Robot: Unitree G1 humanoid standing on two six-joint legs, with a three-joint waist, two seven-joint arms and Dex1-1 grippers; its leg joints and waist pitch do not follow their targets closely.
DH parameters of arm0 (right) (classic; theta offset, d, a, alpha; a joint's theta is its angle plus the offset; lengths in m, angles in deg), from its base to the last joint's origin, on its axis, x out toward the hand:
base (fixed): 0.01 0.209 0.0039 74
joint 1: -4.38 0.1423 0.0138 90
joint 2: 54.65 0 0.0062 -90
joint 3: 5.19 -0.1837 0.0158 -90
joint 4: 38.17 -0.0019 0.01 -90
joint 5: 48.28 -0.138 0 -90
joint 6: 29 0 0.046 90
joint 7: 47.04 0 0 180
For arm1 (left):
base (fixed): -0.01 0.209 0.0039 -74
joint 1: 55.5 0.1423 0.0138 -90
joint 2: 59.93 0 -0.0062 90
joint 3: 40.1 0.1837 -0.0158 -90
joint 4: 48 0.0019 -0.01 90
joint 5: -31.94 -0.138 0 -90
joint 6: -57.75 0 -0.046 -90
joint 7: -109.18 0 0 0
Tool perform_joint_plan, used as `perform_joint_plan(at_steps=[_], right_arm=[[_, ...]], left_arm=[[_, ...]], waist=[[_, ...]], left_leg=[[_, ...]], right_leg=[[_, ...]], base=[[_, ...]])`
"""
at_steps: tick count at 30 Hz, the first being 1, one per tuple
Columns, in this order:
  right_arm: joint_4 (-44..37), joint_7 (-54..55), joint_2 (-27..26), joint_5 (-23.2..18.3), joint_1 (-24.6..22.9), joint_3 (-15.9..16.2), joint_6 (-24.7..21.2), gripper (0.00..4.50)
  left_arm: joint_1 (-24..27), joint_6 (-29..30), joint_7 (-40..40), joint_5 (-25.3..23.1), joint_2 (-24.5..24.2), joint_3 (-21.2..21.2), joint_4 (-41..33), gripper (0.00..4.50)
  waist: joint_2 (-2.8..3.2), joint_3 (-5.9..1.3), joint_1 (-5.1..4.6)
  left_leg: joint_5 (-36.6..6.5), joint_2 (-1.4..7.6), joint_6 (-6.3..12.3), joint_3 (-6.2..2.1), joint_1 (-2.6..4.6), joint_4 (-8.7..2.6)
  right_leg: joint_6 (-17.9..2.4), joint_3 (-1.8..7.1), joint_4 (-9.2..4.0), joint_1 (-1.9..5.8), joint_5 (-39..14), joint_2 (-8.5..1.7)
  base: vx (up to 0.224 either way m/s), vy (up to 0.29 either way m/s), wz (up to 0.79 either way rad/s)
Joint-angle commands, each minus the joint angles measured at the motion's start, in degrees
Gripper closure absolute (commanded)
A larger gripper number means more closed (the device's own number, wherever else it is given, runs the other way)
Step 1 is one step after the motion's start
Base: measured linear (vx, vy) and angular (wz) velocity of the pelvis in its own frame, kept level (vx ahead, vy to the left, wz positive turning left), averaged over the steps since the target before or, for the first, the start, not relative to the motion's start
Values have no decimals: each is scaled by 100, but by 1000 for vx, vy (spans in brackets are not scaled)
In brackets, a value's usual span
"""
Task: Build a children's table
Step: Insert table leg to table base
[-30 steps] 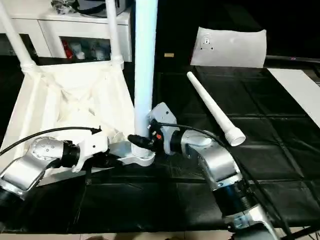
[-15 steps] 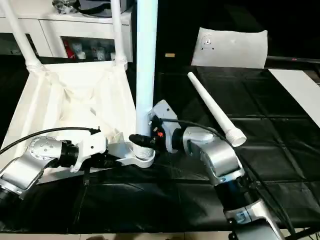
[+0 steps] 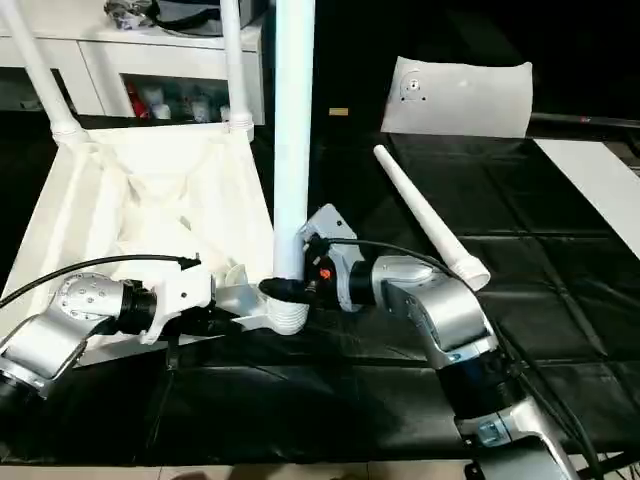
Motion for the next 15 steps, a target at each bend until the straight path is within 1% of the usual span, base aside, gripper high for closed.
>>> perform_joint_plan(at_steps=[1,3,6,8,9,10,11,13,14,15], right_arm=[[224,83,-10,132,-21,97,-31,261],[344,123,-45,183,-17,118,35,261],[451,161,-77,227,-16,129,114,261],[660,250,-128,317,2,129,280,261],[660,250,-128,317,2,129,280,261],[791,301,-134,411,13,156,394,261],[805,303,-133,422,14,161,409,261],[874,322,-147,445,13,154,502,261],[902,333,-156,445,13,141,545,261],[957,333,-196,413,-7,81,630,261]], left_arm=[[-14,-44,-89,-280,-9,184,129,450],[-18,-46,-90,-287,-10,180,132,450],[-16,-48,-86,-291,-10,176,128,450],[-18,-61,-77,-299,-10,172,136,450],[-18,-61,-77,-299,-10,172,136,450],[-18,-65,-69,-309,-11,169,141,450],[-17,-65,-68,-310,-12,169,142,450],[-19,-69,-57,-321,-10,161,154,450],[-22,-77,-51,-332,-11,160,162,450],[-25,-90,-27,-347,-8,150,170,450]], waist=[[52,-267,4],[54,-266,-1],[57,-268,-5],[59,-269,-10],[52,-271,-9],[62,-273,-6],[60,-268,-11],[54,-267,-15],[72,-264,-14],[76,-262,-20]], left_leg=[[-1777,115,-224,-36,60,-413],[-1803,121,-236,-45,51,-425],[-1860,119,-248,-46,65,-422],[-1864,118,-249,-47,60,-425],[-1873,116,-252,-45,60,-423],[-1895,117,-249,-48,65,-424],[-1913,118,-253,-49,57,-427],[-1968,116,-249,-51,65,-428],[-1993,115,-251,-53,69,-428],[-2054,113,-255,-57,77,-426]], right_leg=[[-567,271,-501,170,-2640,-424],[-552,267,-497,175,-2632,-419],[-560,265,-500,164,-2661,-421],[-568,266,-497,168,-2628,-417],[-564,266,-499,168,-2632,-416],[-568,264,-498,164,-2639,-419],[-565,264,-502,165,-2651,-417],[-546,260,-509,162,-2709,-413],[-542,260,-515,157,-2742,-417],[-521,255,-527,151,-2812,-417]], base=[[0,0,0],[0,0,0],[0,0,0],[0,0,0],[0,0,0],[0,0,0],[0,0,0],[0,0,0],[0,0,0],[0,0,0]])
